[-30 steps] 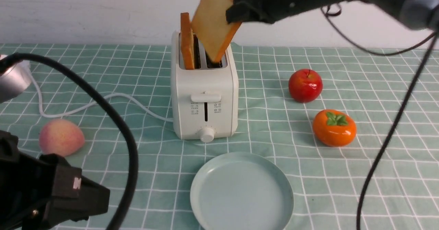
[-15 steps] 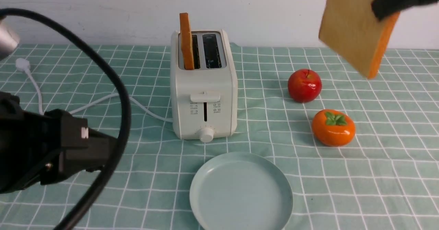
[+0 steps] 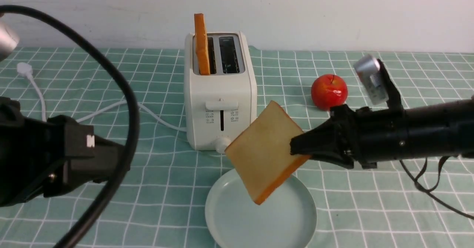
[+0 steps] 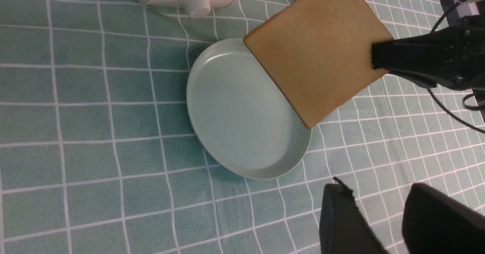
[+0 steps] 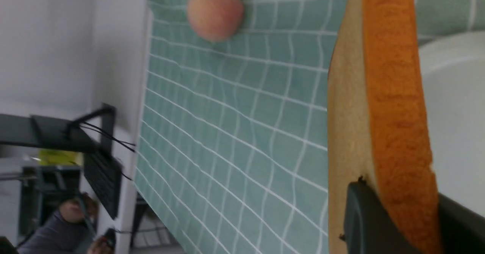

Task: Take toasted bread from bread machine on blue coffee table place on plate.
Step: 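Place the held slice of bread on top of the slice on the plate with the right gripper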

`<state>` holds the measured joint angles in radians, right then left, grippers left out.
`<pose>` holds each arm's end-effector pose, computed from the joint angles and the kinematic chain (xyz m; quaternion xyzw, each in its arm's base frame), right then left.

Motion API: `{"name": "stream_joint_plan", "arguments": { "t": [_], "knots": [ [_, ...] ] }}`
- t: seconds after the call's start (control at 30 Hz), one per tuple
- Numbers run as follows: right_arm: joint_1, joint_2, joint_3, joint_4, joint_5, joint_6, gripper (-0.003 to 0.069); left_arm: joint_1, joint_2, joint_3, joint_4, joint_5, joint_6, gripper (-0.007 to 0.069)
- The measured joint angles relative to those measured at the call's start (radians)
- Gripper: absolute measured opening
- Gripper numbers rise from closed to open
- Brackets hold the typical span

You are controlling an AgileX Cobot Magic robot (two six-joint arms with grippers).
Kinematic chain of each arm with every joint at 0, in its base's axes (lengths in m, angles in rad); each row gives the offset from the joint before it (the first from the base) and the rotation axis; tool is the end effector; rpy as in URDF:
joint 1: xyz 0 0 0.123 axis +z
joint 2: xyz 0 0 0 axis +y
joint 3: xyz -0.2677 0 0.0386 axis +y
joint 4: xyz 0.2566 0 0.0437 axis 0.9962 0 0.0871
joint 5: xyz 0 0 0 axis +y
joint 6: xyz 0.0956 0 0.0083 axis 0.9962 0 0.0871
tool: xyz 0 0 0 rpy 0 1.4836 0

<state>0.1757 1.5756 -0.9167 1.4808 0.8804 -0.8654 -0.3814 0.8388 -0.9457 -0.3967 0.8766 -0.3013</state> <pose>0.2995 0.1280 0.2293 -0.0212 0.8372 0.4978 0.2253 0.1505 -0.0911 0.3638 -0.0133 0.8865 -0.3209 0.3330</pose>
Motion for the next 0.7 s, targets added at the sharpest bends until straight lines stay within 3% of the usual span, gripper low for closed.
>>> {"name": "stream_joint_plan", "arguments": {
  "t": [0.07, 0.17, 0.43, 0.53, 0.63, 0.7],
  "knots": [
    [0.000, 0.036, 0.036, 0.084, -0.005, -0.092, 0.0129, 0.000, 0.000, 0.000, 0.000, 0.001, 0.000, 0.0237],
    [0.000, 0.065, 0.043, 0.073, -0.012, -0.113, 0.0183, 0.000, 0.000, 0.000, 0.000, 0.004, 0.000, 0.0237],
    [-0.012, 0.088, 0.041, -0.110, -0.011, -0.111, 0.0513, 0.000, 0.000, 0.000, 0.000, 0.012, 0.000, 0.0238],
    [-0.050, 0.062, 0.013, -0.235, 0.012, -0.058, 0.0589, 0.000, 0.000, 0.000, 0.000, 0.015, 0.000, 0.0238],
    [-0.097, 0.009, -0.044, -0.369, 0.029, 0.030, 0.0610, 0.000, 0.000, 0.000, 0.006, 0.003, 0.000, 0.0238],
    [-0.144, -0.074, -0.138, -0.523, 0.060, 0.158, 0.0603, -0.001, 0.013, -0.004, 0.033, -0.040, 0.000, 0.0239]
  ]
}}
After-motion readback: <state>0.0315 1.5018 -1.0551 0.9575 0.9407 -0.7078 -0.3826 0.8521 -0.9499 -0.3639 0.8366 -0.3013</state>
